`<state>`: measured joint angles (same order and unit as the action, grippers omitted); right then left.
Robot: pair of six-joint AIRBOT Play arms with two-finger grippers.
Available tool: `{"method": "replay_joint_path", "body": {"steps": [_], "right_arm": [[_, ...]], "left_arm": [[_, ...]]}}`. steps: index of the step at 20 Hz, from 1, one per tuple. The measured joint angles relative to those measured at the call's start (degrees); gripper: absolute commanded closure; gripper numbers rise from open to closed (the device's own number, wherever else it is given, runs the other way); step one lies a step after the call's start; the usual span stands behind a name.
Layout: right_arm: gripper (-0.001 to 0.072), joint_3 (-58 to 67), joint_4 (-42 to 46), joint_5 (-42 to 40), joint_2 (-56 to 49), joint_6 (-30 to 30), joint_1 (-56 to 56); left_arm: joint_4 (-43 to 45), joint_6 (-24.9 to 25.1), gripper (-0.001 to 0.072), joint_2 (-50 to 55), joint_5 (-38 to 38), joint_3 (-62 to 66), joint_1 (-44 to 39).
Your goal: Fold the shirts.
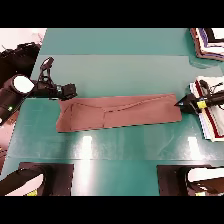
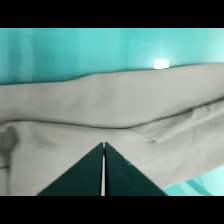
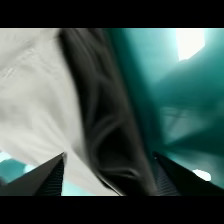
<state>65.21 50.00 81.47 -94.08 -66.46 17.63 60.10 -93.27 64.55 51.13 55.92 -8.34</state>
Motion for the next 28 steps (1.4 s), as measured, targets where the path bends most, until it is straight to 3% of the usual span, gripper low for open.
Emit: {"method": "replay_joint_path", "body": {"steps": [1, 2, 3, 12, 20, 28], "right_arm": [[0.0375, -0.39, -0.68, -0.09, -0.72, 0.7, -0.76], [0.0589, -0.63, -0.85, -0.85, -1.07, 1.16, -1.53], [0.0695, -0.9, -0.79, -2.03, -1.29, 1.62, -2.43], [0.0696, -0.13, -4.59, -3.85, 12.22, 4.09, -7.1], [0.0696, 13.86, -9.22, -2.93, 20.72, -3.65, -19.45], [0.0696, 22.6, -9.77, -7.87, 21.51, -6.78, -32.3]], "left_arm": [[-1.66, 0.76, 0.0684, 0.7, -0.04, 0.02, 0.0], [-3.26, 1.49, 0.0683, 1.49, -0.04, 0.02, 0.0], [-4.76, 2.01, 0.0684, 2.27, -0.17, 0.04, -0.13], [-9.4, 4.94, 0.0684, 14.05, -9.29, 4.15, -14.43], [-9.53, 5.73, 0.0684, 30.97, -7.91, 18.34, -24.48], [-6.93, 6.23, 0.0684, 34.25, -5.66, 20.63, -25.64]]}}
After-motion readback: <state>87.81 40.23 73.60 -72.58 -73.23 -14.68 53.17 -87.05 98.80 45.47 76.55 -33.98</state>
